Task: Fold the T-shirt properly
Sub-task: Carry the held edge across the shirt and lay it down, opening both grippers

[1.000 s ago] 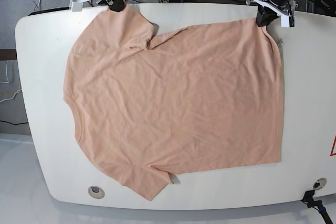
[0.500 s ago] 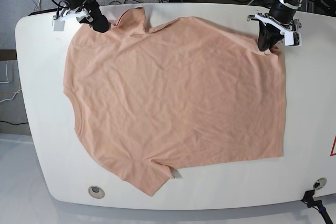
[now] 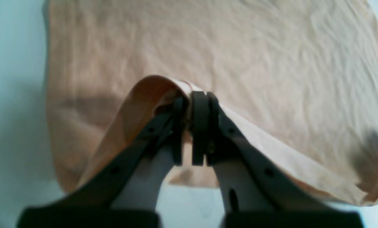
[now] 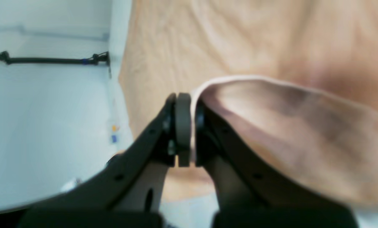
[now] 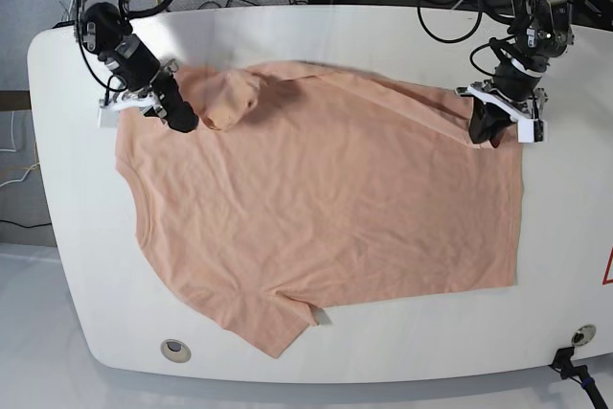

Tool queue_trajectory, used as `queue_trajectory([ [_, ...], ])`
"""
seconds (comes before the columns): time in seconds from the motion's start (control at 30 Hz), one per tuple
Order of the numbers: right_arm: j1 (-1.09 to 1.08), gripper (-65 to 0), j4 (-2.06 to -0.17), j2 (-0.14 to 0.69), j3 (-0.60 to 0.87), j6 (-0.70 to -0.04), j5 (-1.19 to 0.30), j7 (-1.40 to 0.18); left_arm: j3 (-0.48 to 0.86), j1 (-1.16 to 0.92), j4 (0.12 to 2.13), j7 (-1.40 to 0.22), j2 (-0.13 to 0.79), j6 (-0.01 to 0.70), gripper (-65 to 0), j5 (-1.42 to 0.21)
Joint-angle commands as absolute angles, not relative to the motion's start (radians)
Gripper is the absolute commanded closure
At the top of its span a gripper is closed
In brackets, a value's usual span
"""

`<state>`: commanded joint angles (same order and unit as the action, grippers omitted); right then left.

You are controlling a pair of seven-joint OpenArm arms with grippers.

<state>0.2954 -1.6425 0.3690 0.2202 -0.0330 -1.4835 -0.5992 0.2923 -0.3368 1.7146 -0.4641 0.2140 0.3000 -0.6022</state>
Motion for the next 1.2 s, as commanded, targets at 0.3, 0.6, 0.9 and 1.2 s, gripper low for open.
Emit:
queue_trajectory([
  [0.3, 0.117, 0.0, -1.491, 0.369, 0.177, -0.038, -1.484, -0.599, 0.343, -0.255, 1.63, -0.464, 0.219, 0.3, 0.0, -0.602],
  [0.6, 0.027, 0.0, -1.415, 0.361, 0.145, -0.038, -1.484, -0.599, 0.361, -0.196, 1.555, -0.466, 0.252, 0.3, 0.0, -0.601],
  [0.9, -0.038, 0.0, -1.412, 0.36, 0.143, -0.033, -1.465, -0.599, 0.355, -0.147, 1.544, -0.467, 0.252, 0.3, 0.0, -0.599],
  [1.2, -0.097, -27.5, -1.415, 0.369, 0.081, -0.03, -1.406, -0.599, 0.36, -0.027, 1.471, -0.552, 0.32, 0.3, -37.0, -0.598],
])
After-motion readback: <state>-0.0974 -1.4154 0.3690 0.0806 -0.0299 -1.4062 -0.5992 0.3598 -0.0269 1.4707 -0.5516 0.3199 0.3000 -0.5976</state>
